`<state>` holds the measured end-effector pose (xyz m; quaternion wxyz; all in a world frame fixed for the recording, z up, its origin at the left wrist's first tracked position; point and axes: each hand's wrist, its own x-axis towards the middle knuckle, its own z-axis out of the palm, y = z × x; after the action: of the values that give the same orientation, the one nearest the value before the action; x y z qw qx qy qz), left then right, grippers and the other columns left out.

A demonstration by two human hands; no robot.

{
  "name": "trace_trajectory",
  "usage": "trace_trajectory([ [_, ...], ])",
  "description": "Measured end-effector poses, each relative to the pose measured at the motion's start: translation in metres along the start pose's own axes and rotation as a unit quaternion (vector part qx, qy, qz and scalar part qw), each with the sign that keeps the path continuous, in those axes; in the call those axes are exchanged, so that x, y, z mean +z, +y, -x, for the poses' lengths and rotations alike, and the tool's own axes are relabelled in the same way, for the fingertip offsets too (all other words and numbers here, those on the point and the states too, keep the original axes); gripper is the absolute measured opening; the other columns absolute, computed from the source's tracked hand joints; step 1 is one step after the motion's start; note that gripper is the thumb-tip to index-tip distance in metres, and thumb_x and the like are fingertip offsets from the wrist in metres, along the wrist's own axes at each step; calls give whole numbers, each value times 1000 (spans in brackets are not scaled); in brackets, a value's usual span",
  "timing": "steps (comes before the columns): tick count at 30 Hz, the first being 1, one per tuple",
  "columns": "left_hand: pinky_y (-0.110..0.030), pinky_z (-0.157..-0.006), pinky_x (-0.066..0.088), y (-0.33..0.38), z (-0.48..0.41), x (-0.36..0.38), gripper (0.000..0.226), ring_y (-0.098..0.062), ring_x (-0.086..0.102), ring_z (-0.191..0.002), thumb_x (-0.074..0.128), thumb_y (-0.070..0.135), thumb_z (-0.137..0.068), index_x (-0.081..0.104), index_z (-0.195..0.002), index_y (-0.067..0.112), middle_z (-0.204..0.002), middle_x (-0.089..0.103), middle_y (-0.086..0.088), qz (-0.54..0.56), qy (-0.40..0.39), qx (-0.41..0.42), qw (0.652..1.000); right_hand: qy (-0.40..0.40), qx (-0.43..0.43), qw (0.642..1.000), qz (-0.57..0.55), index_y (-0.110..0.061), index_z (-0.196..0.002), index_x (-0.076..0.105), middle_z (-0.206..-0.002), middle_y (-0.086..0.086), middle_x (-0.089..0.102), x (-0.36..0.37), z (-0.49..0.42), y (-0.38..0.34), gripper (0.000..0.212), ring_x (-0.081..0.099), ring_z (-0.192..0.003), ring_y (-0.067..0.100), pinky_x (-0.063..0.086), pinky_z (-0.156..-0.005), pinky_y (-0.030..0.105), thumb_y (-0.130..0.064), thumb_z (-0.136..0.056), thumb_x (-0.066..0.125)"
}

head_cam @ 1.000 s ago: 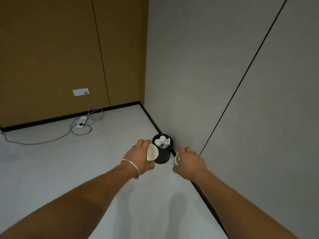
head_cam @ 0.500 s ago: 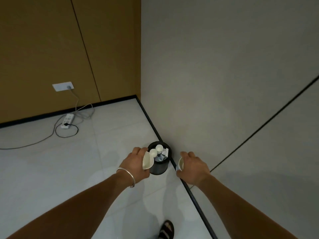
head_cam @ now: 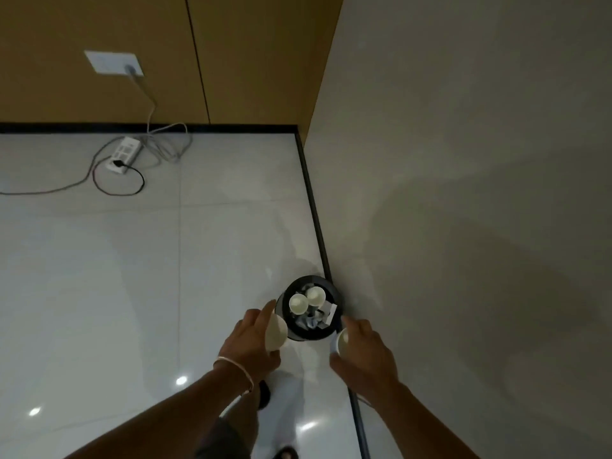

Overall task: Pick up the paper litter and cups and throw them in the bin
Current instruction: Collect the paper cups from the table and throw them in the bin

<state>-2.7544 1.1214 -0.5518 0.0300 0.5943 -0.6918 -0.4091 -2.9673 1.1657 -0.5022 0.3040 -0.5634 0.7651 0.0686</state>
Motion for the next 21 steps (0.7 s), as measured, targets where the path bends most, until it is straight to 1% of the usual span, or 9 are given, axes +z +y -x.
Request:
trace_trajectory([
  [2, -24, -90, 47, -24, -49, 24, 95, -15, 43, -117, 74, 35, -73, 15, -148, 30, -133, 36, 5, 16, -3, -23, 1000, -8, -3, 1000, 1, -30, -146, 24, -139, -4, 36, 22, -58, 6, 72, 46, -117, 15, 48, -90, 27, -41, -85, 61],
  [4, -22, -88, 47, -34, -78, 39, 91, -14, 44, -115, 73, 35, -73, 19, -146, 29, -133, 36, 5, 23, 0, -25, 999, 9, -3, 1000, -1, -30, -145, 24, -138, -5, 37, 32, -92, 11, 73, 47, -117, 14, 49, -88, 25, -43, -85, 64],
  [6, -22, -86, 47, -50, -117, 72, 87, -13, 45, -112, 73, 36, -72, 24, -143, 29, -132, 37, 5, 34, -3, -33, 999, 10, -7, 1000, -2, -28, -146, 26, -138, -4, 39, 58, -143, 23, 75, 46, -120, 15, 50, -89, 26, -43, -84, 67],
  [9, -15, -78, 40, -65, -172, 127, 77, -13, 49, -109, 75, 33, -70, 35, -136, 29, -127, 43, 6, 74, 14, -40, 996, 7, -4, 1000, 7, -25, -146, 27, -140, -1, 41, 101, -218, 43, 76, 44, -124, 18, 49, -91, 29, -43, -84, 67],
  [10, -16, -79, 40, -70, -188, 146, 75, -14, 50, -109, 75, 32, -70, 36, -134, 28, -127, 45, 6, 85, 23, -47, 995, 4, -11, 1000, 12, -24, -146, 27, -140, -1, 41, 117, -240, 49, 76, 43, -126, 18, 47, -92, 29, -43, -85, 67],
  [13, -27, -89, 46, -86, -231, 198, 78, -17, 47, -116, 75, 33, -70, 34, -136, 27, -130, 44, 3, 100, 25, -69, 992, -6, -55, 997, 46, -21, -146, 30, -142, 1, 42, 163, -296, 70, 76, 39, -131, 19, 42, -97, 27, -42, -84, 69],
  [16, -29, -96, 39, -100, -257, 239, 80, -20, 40, -122, 75, 34, -69, 36, -139, 25, -132, 45, 2, 73, 15, -58, 996, -22, -90, 992, 83, -18, -147, 30, -143, 6, 41, 199, -332, 91, 84, 39, -131, 23, 38, -103, 30, -42, -80, 74],
  [18, -32, -98, 34, -105, -264, 257, 80, -24, 41, -123, 77, 36, -66, 42, -136, 22, -130, 49, 0, 21, 23, -27, 999, -30, -105, 989, 98, -16, -148, 33, -144, 8, 41, 215, -345, 103, 88, 39, -132, 27, 36, -105, 35, -44, -77, 77],
  [21, -43, -94, 45, -108, -274, 277, 78, -31, 50, -118, 82, 34, -57, 53, -127, 16, -123, 56, -5, -17, 62, -1, 998, -21, -121, 988, 94, -14, -143, 42, -142, 12, 44, 231, -356, 118, 87, 42, -130, 32, 40, -103, 42, -43, -71, 81],
])
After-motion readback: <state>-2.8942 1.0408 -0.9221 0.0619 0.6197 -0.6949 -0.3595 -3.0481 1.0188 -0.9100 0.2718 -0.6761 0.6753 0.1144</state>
